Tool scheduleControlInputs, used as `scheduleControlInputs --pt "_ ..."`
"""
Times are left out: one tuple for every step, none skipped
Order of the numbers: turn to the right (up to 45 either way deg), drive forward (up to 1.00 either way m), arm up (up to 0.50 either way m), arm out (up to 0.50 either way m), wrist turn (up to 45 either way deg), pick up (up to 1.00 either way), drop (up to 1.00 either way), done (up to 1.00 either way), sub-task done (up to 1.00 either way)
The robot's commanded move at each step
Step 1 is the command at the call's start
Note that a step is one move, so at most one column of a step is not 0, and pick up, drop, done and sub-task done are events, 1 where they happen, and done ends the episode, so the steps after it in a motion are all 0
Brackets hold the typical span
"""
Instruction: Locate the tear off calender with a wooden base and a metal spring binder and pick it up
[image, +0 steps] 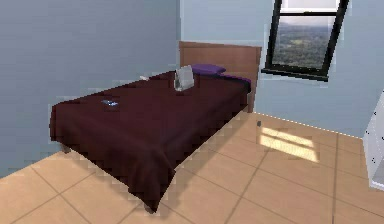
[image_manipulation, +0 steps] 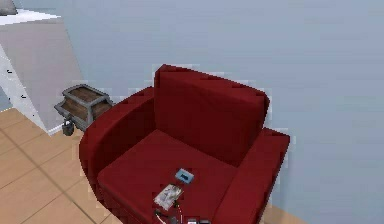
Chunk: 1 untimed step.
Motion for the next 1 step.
scheduleControlInputs --pt "0.0 0.0 0.0 0.0 0.0 1.0 0.0 0.0 0.0"
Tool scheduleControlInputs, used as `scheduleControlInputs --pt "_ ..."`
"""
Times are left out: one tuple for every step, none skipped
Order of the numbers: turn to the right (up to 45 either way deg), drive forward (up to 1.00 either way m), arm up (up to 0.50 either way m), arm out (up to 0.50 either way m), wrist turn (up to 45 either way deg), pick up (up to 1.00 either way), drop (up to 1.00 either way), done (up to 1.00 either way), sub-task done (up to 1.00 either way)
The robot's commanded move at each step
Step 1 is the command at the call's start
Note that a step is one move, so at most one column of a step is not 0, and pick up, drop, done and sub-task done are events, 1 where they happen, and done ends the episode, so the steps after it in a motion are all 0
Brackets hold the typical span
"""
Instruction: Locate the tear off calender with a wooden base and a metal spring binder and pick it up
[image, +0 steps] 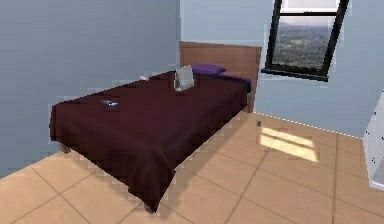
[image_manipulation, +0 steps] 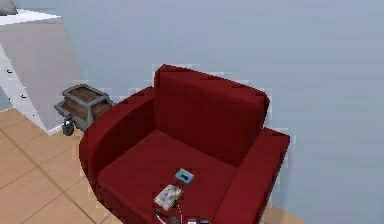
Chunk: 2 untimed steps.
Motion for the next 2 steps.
scheduleControlInputs --pt "0.0 0.0 0.1 0.0 0.0 0.0 0.0 0.0 0.0" --pt "0.0 0.0 0.0 0.0 0.0 0.0 0.0 1.0 0.0"
